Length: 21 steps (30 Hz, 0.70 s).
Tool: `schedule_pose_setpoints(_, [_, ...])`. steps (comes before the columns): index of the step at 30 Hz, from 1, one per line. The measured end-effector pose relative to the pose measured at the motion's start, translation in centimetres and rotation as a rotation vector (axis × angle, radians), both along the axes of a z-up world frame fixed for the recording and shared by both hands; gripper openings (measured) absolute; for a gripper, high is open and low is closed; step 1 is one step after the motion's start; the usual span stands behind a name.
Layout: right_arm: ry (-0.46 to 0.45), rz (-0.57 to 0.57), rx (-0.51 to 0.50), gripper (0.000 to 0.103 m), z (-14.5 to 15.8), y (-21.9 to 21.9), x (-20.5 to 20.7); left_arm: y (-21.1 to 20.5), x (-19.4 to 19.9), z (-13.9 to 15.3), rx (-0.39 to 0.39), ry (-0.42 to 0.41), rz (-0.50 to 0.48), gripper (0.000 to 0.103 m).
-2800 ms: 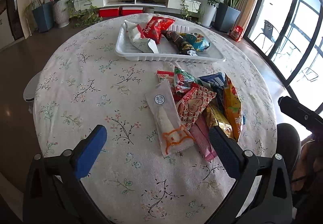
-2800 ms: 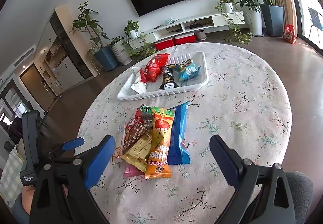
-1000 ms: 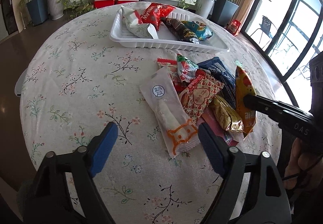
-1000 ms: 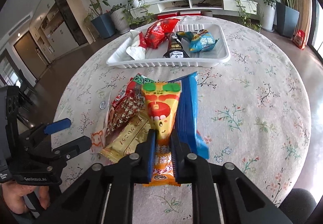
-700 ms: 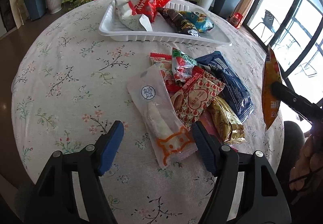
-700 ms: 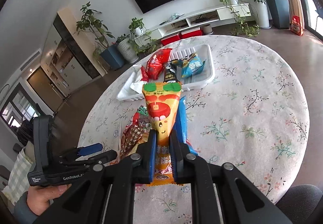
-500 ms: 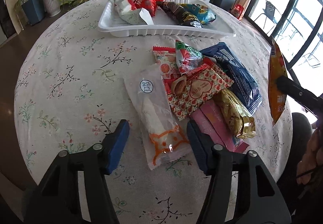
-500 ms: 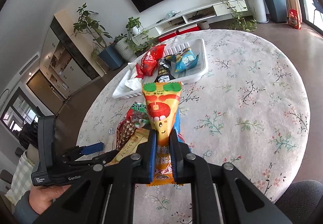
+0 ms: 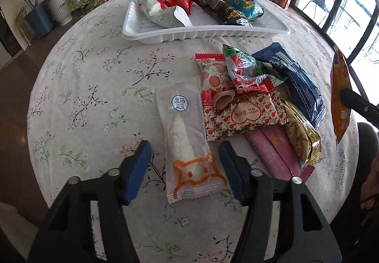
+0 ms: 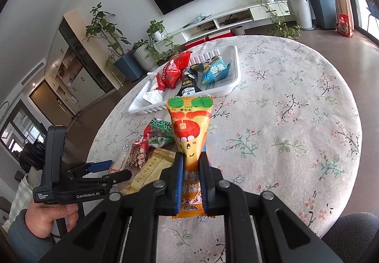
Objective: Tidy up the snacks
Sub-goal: 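Grasp the orange cartoon-face bar with the right gripper while the left gripper grasps the white translucent packet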
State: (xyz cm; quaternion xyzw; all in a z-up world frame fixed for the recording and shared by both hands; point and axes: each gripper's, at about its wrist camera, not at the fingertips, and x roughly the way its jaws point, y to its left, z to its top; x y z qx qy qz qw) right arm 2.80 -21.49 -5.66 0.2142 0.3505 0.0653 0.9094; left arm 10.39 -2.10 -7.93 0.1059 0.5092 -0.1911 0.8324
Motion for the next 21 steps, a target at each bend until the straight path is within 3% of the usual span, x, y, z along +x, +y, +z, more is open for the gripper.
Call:
schedule_pose_setpoints(1, [0.003,0.0,0.0,0.014,-0.1,0.0,0.0,0.2,0.2,0.1,-0.002,-0.002,-0.002,0.029])
schedule_pose_setpoints(2, [0.007,0.001,0.0,0.014,-0.2,0.0,0.1,0.3,0.4,0.2,-0.006,0.003,-0.006,0.027])
schedule_pose_setpoints(11, [0.007,-0.003,-0.015,0.014,0.0,0.2,-0.1,0.9,-0.2,0.4,-0.03,0.0,-0.032,0.023])
schedule_pose_setpoints(21, [0.012,-0.021,0.032,0.014,0.4,-0.8,-0.4,5.1,-1.3,3.1,-0.237,-0.003,0.028,0.023])
